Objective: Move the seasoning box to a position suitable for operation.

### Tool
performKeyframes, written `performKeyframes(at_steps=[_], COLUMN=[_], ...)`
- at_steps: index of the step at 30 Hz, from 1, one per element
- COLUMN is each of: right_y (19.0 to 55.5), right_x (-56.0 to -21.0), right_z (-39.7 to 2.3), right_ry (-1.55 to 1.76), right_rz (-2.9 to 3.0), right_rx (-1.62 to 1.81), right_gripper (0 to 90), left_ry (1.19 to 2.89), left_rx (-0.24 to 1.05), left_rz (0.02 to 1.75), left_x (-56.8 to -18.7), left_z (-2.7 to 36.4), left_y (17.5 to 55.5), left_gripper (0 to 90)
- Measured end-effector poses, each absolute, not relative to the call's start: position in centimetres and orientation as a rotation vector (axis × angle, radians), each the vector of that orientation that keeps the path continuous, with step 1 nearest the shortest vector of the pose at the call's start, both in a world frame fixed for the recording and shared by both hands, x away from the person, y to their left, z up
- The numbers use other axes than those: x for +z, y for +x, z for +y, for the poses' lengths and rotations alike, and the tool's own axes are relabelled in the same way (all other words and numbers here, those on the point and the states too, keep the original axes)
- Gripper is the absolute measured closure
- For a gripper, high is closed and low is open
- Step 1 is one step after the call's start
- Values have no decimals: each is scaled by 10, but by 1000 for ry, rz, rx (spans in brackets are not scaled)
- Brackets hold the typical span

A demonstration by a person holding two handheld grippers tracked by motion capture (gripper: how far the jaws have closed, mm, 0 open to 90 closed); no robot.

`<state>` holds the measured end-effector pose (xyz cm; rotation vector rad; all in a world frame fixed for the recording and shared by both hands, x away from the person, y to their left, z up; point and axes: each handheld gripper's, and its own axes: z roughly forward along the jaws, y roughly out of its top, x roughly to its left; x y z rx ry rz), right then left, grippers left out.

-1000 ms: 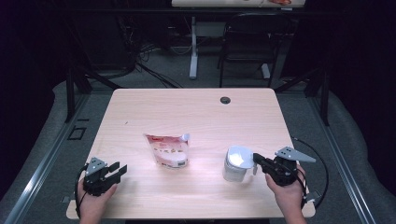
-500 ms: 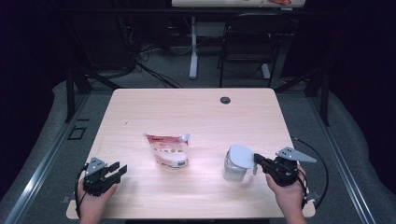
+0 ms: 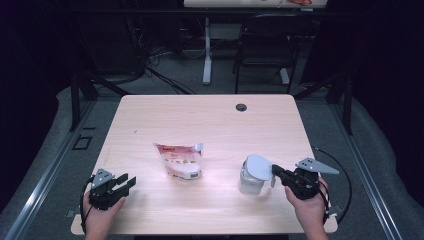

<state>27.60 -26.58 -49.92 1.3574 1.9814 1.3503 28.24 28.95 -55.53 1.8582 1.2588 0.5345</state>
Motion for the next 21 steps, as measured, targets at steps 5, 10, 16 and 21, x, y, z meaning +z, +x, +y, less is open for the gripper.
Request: performKeyframes(at_steps=[5,10,16,21], right_y=[276,276,276,276], right_x=[-500,-500,-501,-501], right_z=[-266,-267,-268,-268], right_ry=[1365,1369,1370,1372], right_rz=[1979,1984,1989,1989], right_rx=[1345,1332,1331,1331], right_gripper=[900,900,900,900], left_ry=[1860,1857,1859,1857], left_rx=[537,536,536,536], left_rz=[1258,1259,1259,1259], left_x=[-555,-555,-555,-555], left_z=[289,290,290,290], left_y=[282,282,282,282], left_gripper=[614,614,614,614])
